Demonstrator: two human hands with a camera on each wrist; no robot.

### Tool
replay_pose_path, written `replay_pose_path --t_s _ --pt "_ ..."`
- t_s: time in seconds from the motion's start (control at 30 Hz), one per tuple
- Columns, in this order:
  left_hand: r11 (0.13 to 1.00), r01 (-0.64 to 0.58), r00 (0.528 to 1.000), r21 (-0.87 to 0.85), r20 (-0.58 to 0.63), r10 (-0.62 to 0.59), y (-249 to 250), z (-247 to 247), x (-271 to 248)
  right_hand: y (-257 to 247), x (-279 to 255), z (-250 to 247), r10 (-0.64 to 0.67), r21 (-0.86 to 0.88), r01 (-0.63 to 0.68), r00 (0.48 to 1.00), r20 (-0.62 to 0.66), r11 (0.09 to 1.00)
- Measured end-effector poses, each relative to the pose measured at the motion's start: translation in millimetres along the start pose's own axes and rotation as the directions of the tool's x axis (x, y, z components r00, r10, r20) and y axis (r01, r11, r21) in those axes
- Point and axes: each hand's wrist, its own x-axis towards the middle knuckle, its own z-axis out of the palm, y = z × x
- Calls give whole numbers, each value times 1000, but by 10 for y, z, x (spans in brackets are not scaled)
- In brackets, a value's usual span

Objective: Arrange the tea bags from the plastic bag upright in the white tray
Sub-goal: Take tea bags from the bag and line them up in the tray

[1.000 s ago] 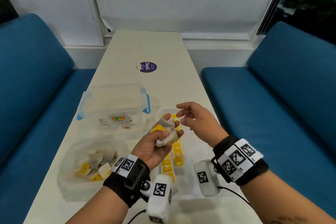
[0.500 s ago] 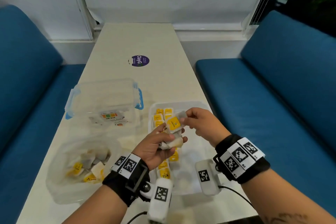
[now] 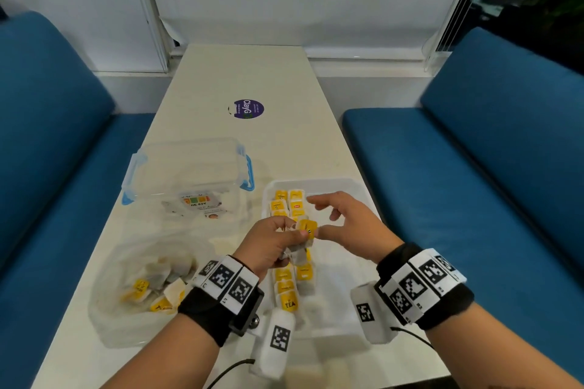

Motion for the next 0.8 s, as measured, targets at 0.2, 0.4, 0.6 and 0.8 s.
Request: replay_pose_path --t_s 0.2,0.4,0.6,0.8 --pt "995 100 994 11 33 -101 50 -15 -51 -55 61 -35 -7 -57 14 994 111 998" --pt "991 129 992 -44 1 -129 14 -123 -90 38 -43 -20 73 -126 -81 995 -64 989" --pt "971 140 984 -192 -82 -158 -57 -295 -59 276 -194 233 270 -208 -253 961 56 945" --pt "954 135 983 -266 -88 -163 -78 -339 -77 358 -207 506 401 -285 -329 882 249 900"
